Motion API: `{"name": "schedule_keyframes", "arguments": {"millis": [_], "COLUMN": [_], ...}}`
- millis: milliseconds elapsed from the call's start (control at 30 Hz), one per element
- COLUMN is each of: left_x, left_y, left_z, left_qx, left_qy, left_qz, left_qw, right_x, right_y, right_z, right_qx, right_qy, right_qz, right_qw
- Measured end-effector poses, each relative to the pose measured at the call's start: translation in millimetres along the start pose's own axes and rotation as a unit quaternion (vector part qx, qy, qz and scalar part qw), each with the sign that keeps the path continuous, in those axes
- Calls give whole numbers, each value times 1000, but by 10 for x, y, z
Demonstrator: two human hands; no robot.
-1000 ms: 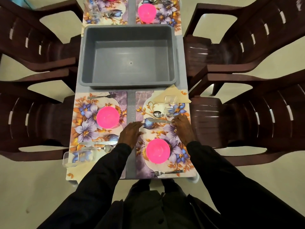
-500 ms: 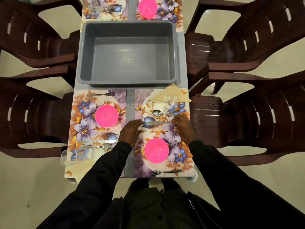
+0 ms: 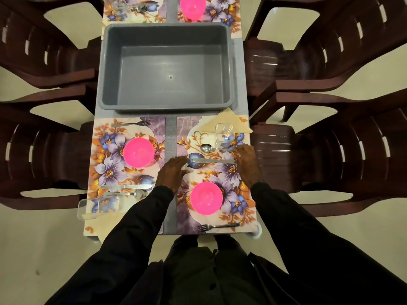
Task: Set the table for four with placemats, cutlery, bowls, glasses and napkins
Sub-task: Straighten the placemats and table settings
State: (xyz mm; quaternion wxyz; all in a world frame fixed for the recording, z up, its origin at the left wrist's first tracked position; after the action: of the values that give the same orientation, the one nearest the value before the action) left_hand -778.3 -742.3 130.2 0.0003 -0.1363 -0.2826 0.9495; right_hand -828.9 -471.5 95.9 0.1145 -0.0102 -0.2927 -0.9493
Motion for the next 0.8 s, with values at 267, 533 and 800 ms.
{"name": "schedule_keyframes", "arguments": {"millis": [267, 533, 800], "left_x": [62, 125, 107], "left_y": [-28, 9, -28], "left_z": [21, 115, 147], "left_qx": [0, -7, 10], "left_qy": [7, 10, -8], "left_qz": [8, 11, 7], "left_qw": [1000, 1000, 1000], "right_x": [238, 306, 282], "right_y": [-15, -3, 85], "right_z": [-45, -153, -30], "right_qx": [36, 101, 92], "right_qy": [33, 77, 47], "right_qz": [-33, -85, -50], "right_qw": [998, 988, 993]}}
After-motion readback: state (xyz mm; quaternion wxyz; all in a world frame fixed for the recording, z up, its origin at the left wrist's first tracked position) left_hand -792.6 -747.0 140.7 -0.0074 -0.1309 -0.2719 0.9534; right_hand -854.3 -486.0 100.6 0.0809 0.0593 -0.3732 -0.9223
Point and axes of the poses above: each hand's wrist, its own x-axis towards the middle knuckle, its own z-axis out of the back of the hand, y = z × x, the point moved 7 cm from there along x, towards the middle knuckle, and after that the axes turned 1 degree about z, right-handed, at the moved point
